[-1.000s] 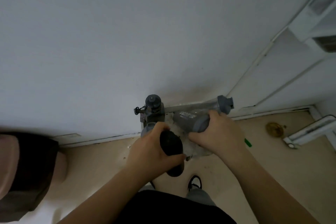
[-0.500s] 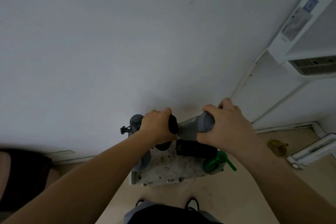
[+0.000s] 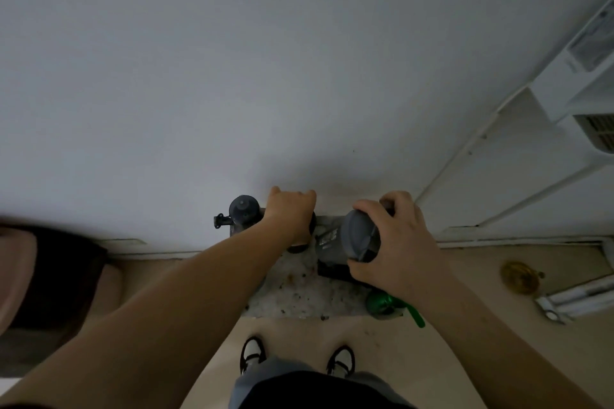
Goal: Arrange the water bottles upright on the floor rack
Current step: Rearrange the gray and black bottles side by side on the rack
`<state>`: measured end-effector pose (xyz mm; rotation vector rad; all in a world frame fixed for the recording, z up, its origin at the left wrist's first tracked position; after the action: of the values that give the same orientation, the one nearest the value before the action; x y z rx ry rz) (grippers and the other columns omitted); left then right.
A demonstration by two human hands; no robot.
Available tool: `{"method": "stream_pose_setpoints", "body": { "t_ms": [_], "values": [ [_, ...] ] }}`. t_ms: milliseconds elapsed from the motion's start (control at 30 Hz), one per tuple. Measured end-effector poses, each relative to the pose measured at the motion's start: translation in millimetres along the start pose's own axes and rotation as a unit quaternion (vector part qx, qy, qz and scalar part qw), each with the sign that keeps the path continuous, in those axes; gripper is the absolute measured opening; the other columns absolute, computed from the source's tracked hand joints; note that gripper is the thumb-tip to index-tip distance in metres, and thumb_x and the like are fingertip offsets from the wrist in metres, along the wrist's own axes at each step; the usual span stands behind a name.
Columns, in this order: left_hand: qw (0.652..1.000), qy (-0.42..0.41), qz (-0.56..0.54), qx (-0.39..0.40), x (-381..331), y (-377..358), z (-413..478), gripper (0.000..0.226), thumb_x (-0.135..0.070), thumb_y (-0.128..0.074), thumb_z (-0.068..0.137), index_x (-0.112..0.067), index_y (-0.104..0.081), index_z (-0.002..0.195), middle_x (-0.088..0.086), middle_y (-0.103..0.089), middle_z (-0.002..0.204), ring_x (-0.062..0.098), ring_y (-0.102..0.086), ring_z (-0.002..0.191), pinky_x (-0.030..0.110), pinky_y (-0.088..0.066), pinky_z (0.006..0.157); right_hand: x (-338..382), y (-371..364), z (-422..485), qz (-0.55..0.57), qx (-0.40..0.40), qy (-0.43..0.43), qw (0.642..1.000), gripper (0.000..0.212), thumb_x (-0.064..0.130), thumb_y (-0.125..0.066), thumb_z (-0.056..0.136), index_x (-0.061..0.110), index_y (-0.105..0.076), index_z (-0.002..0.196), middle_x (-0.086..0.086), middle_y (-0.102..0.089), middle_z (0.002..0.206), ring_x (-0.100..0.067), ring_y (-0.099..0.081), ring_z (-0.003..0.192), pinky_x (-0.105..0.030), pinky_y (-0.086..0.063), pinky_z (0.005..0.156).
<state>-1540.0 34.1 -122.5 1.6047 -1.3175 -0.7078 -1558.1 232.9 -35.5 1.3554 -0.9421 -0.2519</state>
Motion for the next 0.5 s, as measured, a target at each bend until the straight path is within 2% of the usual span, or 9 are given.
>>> {"method": "stream_pose_setpoints", "body": {
  "t_ms": [133,233,333,433,500],
  "values": [
    [1.0,0.019,0.003,-0.002,6,4,2,0.057,-0.041,-0.075,0.079,-0.016,-0.046,0.121,0.001,-0.05,0.08,0.03,-0.066,0.091,0.046,-0.039,0.095,-2,-6,2,0.023,0.0,0.008,1.0,0.088,0.049,-0.081,0.066,0.028,-0.045,0.143,-0.008,-0.036,0.127,-0.032,-0.05,0.113,-0.044,-0.056,0.089],
    [0.999,0.035,0.015,-0.01,13,3,2,0.061,-0.047,-0.076,0.078,-0.016,-0.047,0.121,0.003,-0.065,0.097,0.029,-0.067,0.094,0.044,-0.039,0.095,0,-11,3,0.033,0.008,0.023,0.999,0.093,0.047,-0.081,0.069,0.024,-0.04,0.149,-0.008,-0.036,0.131,-0.031,-0.05,0.113,-0.038,-0.053,0.09],
    [0.999,0.044,0.029,-0.013,19,1,0,0.065,-0.061,-0.074,0.076,-0.017,-0.051,0.118,0.004,-0.067,0.104,0.03,-0.064,0.098,0.044,-0.038,0.093,5,-16,1,0.05,0.017,0.044,0.998,0.093,0.043,-0.083,0.073,0.025,-0.037,0.152,-0.007,-0.034,0.136,-0.028,-0.05,0.115,-0.033,-0.048,0.094],
    [0.999,0.029,0.042,-0.016,18,1,-2,0.069,-0.069,-0.071,0.075,-0.02,-0.053,0.121,0.005,-0.065,0.116,0.031,-0.057,0.112,0.045,-0.039,0.095,9,-28,1,0.063,0.023,0.042,0.997,0.106,0.04,-0.085,0.068,0.024,-0.027,0.155,-0.006,-0.035,0.138,-0.029,-0.051,0.117,-0.039,-0.053,0.095],
    [1.0,0.008,0.02,-0.012,18,4,-6,0.068,-0.065,-0.071,0.078,-0.019,-0.053,0.125,0.007,-0.061,0.122,0.031,-0.055,0.116,0.045,-0.041,0.096,12,-40,1,0.076,0.023,0.036,0.996,0.117,0.039,-0.087,0.064,0.018,-0.019,0.157,-0.008,-0.037,0.141,-0.028,-0.049,0.122,-0.036,-0.048,0.1]
  ]
}}
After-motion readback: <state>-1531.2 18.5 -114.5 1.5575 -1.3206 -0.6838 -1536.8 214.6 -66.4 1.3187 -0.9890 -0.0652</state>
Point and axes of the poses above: each hand's wrist, its own z-axis towards the middle knuckle, its own y-axis out of the back of the hand, x = y × z, the point moved 5 cm from there along z, towards the middle knuckle
